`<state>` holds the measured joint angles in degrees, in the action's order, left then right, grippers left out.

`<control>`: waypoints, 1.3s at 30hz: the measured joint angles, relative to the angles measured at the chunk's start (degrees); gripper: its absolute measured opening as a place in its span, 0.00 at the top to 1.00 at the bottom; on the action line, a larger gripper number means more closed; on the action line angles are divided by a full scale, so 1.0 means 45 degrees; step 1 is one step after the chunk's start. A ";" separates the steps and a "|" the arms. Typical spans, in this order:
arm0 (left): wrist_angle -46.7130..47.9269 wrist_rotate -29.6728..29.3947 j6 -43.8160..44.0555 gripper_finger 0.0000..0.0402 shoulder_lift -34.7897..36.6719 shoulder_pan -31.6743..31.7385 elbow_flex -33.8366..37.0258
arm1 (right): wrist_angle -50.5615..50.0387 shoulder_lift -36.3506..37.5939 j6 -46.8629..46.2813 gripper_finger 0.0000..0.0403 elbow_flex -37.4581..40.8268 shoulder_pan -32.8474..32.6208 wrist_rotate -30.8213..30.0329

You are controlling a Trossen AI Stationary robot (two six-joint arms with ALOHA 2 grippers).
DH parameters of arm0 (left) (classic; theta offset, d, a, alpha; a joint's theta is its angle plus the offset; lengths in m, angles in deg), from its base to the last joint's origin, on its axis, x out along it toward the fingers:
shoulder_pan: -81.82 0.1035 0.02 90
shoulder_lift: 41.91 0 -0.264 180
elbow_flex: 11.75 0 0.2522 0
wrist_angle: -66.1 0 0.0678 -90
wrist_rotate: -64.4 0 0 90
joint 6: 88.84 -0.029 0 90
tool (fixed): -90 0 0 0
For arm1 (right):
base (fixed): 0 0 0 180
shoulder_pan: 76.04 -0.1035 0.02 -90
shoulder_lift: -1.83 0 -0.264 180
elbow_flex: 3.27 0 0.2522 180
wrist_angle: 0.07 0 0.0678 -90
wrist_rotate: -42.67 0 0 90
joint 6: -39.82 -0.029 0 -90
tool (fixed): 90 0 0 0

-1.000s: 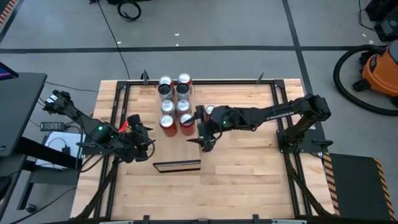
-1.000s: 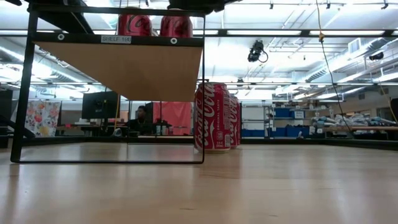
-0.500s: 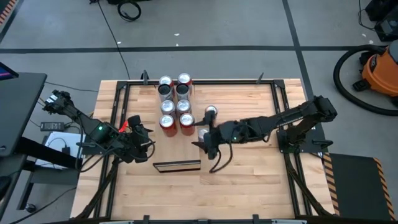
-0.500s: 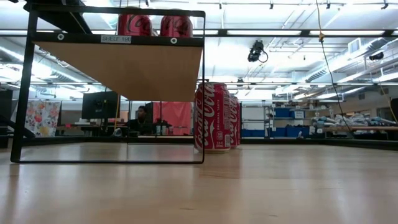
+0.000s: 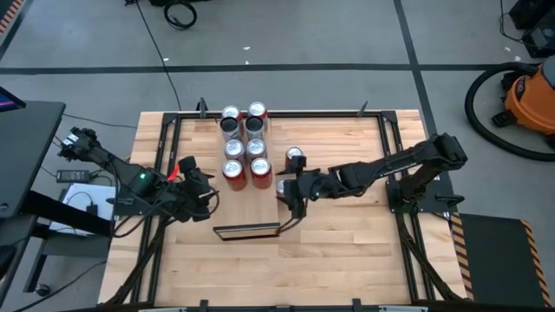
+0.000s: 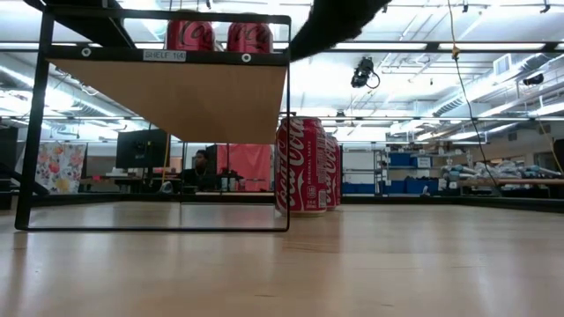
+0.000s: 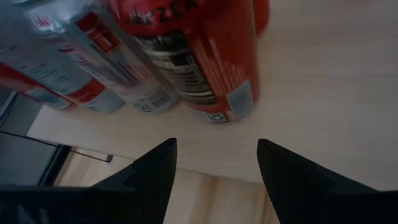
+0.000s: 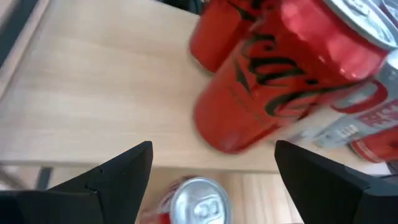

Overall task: Place canned beverage on shelf
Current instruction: Put the red and black soda can on the shelf and align it with the other red and black soda can

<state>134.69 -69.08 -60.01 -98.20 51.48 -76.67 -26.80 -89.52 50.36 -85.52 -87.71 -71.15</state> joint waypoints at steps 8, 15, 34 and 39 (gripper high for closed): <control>-0.0038 0.0045 -0.0333 0.42 0.0000 0.0144 0.0000 | 0.2396 -0.0053 0.1554 0.14 0.1058 0.1151 0.1998; -0.0035 0.0047 -0.0343 0.42 0.0000 0.0144 0.0000 | 0.2865 -0.0053 0.2997 0.14 0.1063 0.2184 0.2414; -0.0026 0.1182 -0.0172 0.42 0.0005 0.0134 0.0000 | 0.3236 -0.0010 -0.1661 0.14 0.1058 0.1023 -0.0097; -0.0030 0.1213 -0.0081 0.42 0.0005 0.0134 0.0000 | 0.3911 -0.0137 -0.3255 0.14 0.1058 0.0601 -0.1566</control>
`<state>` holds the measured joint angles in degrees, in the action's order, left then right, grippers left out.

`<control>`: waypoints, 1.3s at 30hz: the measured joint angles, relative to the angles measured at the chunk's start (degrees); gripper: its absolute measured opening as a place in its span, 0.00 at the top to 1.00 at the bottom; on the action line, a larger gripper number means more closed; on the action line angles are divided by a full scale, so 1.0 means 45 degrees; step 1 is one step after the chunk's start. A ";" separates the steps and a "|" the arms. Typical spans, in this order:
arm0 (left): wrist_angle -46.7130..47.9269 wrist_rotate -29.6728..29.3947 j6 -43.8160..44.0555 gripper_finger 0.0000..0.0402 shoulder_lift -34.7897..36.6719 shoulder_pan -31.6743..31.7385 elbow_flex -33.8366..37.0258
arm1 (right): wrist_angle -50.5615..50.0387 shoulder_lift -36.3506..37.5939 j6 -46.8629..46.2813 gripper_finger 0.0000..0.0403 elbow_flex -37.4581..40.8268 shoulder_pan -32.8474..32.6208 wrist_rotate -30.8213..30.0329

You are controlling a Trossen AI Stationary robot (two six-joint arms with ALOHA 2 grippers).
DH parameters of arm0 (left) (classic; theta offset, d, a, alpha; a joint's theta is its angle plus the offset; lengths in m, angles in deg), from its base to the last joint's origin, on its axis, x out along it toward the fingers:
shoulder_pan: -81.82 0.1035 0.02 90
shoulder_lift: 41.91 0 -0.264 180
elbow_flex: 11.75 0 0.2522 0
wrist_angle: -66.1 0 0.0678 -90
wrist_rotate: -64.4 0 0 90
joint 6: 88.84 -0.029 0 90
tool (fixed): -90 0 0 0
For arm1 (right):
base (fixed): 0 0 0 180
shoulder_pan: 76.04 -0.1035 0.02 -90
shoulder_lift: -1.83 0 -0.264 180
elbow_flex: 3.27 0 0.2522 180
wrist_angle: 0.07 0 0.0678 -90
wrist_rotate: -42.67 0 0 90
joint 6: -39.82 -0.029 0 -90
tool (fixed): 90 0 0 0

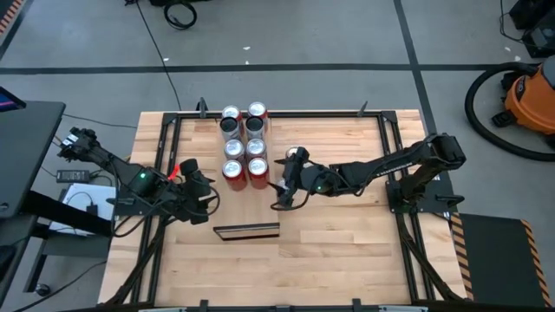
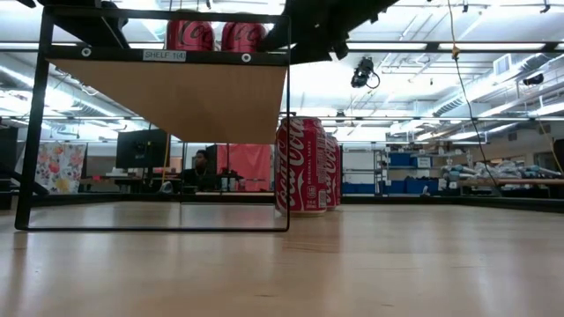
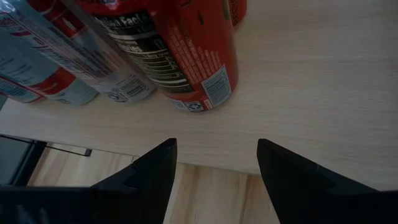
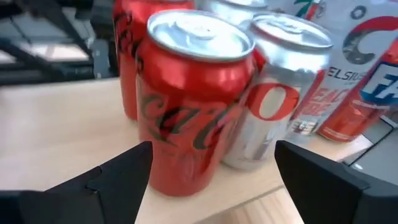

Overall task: Place canned beverage on shelf
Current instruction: Put the red and black soda can on the shelf and align it with the other red and black soda can

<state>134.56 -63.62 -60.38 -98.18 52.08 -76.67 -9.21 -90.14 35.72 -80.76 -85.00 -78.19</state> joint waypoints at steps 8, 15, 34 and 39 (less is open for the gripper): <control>-0.0017 0.0000 -0.0005 0.42 0.0015 0.0000 0.0000 | 0.1304 -0.0882 -0.0481 0.14 0.0005 -0.0042 0.0058; 0.0043 0.0060 -0.0054 0.42 0.0010 0.0000 0.0000 | 0.0941 -0.1157 0.0415 0.14 -0.0006 0.0152 -0.0350; -0.0015 0.0155 -0.0141 0.42 0.0005 0.0000 0.0000 | -0.0016 -0.0681 0.4851 0.14 -0.0005 0.0355 0.1857; -0.0029 0.0155 -0.0143 0.42 0.0005 0.0000 0.0000 | -0.0005 -0.0665 0.5527 0.14 -0.0005 0.0872 0.3267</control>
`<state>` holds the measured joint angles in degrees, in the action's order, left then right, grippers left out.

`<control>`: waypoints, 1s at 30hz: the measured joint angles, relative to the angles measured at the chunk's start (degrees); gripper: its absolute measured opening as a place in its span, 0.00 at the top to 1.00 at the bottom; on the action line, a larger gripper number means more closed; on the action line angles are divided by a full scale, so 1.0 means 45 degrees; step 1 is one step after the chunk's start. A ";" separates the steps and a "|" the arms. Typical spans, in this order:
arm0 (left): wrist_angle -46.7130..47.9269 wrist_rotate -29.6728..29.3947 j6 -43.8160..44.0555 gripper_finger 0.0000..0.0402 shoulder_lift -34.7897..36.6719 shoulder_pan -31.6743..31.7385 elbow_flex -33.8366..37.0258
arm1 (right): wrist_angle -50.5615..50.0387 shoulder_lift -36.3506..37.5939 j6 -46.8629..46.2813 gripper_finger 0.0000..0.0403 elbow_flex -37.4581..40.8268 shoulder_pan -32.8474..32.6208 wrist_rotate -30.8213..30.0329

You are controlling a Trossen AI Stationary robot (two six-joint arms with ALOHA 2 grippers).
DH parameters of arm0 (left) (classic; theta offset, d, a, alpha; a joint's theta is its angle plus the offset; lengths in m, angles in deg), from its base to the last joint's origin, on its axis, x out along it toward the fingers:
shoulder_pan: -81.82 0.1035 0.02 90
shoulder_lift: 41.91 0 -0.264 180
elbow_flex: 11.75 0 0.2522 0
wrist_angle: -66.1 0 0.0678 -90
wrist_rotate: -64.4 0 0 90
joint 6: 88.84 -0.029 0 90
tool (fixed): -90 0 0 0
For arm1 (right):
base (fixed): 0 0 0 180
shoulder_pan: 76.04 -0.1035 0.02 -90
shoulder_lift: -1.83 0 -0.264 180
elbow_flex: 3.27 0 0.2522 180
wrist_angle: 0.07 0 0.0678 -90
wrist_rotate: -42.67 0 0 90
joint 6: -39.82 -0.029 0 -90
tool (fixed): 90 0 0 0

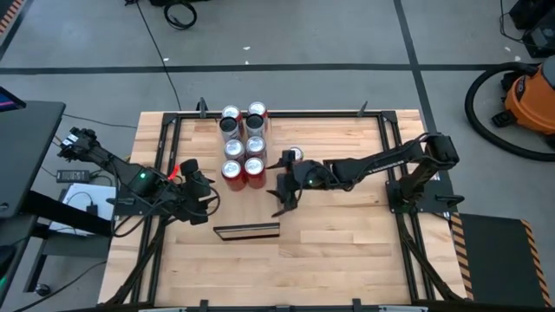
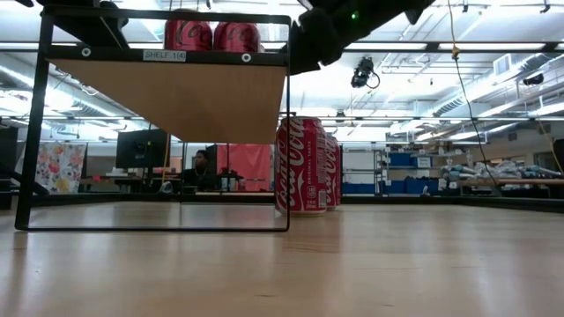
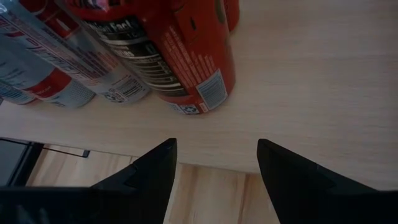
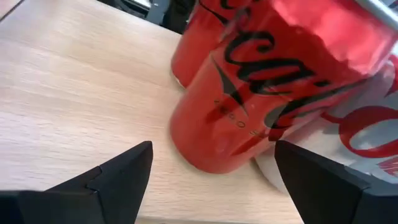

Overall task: Place canned beverage on shelf
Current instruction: Put the red and black soda can on the shelf and align it with the other red and black soda can

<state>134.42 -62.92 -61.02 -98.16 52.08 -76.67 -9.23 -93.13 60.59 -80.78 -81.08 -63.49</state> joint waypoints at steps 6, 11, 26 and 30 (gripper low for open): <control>0.0005 0.0000 -0.0007 0.42 0.0000 0.0000 0.0000 | -0.0172 0.0000 0.0001 0.14 0.0005 0.0854 0.1243; 0.0005 0.0000 -0.0037 0.42 0.0000 0.0000 0.0000 | 0.0048 0.0005 0.0069 0.14 0.0004 0.1077 0.2618; -0.0130 0.0029 0.0031 0.42 0.0000 0.0000 0.0000 | -0.0020 0.0005 -0.0968 0.14 0.0005 0.0208 0.0769; -0.0181 0.0034 0.0031 0.42 0.0000 0.0000 0.0000 | 0.0330 0.0005 -0.1808 0.14 0.0005 -0.0698 -0.0881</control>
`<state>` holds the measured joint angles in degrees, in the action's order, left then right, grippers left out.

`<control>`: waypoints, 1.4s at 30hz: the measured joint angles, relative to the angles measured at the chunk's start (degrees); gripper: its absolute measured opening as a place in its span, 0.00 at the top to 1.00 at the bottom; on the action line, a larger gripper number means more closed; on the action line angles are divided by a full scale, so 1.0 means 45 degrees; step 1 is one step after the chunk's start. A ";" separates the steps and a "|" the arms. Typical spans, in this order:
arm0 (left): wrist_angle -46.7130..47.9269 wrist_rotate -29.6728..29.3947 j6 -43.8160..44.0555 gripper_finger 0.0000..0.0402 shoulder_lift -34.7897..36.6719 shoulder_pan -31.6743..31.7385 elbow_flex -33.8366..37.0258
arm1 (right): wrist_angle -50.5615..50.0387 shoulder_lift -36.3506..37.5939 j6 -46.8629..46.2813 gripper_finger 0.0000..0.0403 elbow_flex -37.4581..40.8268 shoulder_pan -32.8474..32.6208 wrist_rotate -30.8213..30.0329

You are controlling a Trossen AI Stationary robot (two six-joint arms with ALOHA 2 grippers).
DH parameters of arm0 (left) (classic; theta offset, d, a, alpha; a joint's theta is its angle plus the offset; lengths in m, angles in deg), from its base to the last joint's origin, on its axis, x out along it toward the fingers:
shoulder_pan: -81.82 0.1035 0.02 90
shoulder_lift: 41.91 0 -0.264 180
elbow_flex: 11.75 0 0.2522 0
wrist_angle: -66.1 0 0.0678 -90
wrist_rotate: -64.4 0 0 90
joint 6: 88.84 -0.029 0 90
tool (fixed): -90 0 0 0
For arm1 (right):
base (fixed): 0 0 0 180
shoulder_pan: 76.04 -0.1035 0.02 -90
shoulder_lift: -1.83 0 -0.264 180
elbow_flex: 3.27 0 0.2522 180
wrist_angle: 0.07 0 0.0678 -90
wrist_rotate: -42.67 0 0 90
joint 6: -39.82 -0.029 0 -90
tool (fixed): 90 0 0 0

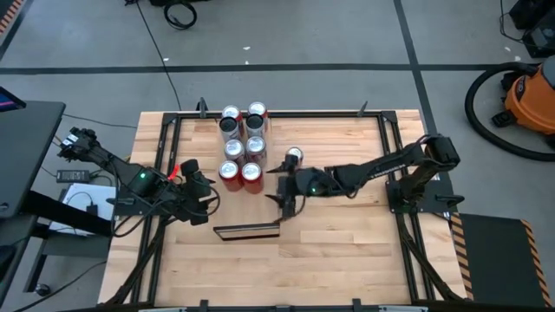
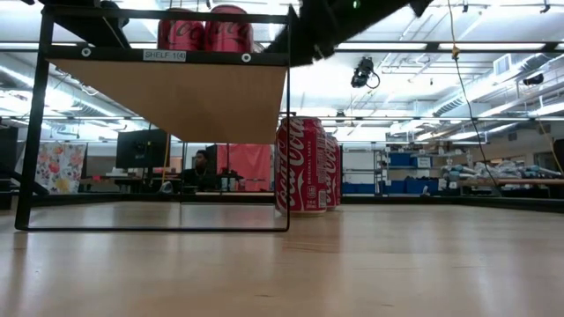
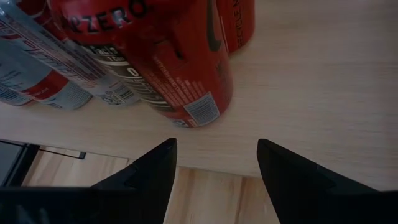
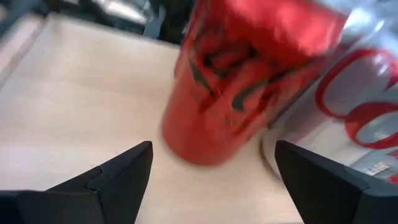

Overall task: Place canned beverage on shelf
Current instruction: Put the red and black soda can on the shelf and align it with the other red and black soda can

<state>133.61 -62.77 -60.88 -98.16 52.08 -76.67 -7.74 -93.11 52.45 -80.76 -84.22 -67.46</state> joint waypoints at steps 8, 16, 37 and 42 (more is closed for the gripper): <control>-0.0218 0.0000 -0.0004 0.42 0.0000 0.0000 0.0000 | 0.1899 -0.0117 -0.0681 0.14 0.0000 -0.0707 -0.2126; -0.0297 0.0000 -0.0457 0.42 -0.0008 0.0000 0.0000 | 0.2217 -0.0554 -0.0789 0.14 0.0000 -0.0356 -0.2445; -0.0363 0.0238 -0.0136 0.42 -0.0005 0.0000 0.0000 | 0.1013 -0.0047 -0.0384 0.14 -0.0003 -0.1673 -0.2849; -0.0397 0.0166 -0.0111 0.42 -0.0009 0.0005 0.0000 | 0.1252 -0.0560 -0.0814 0.14 -0.0005 -0.1516 -0.2563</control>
<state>131.82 -62.02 -61.38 -98.19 52.10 -76.67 -2.11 -95.62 48.79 -80.78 -91.04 -78.99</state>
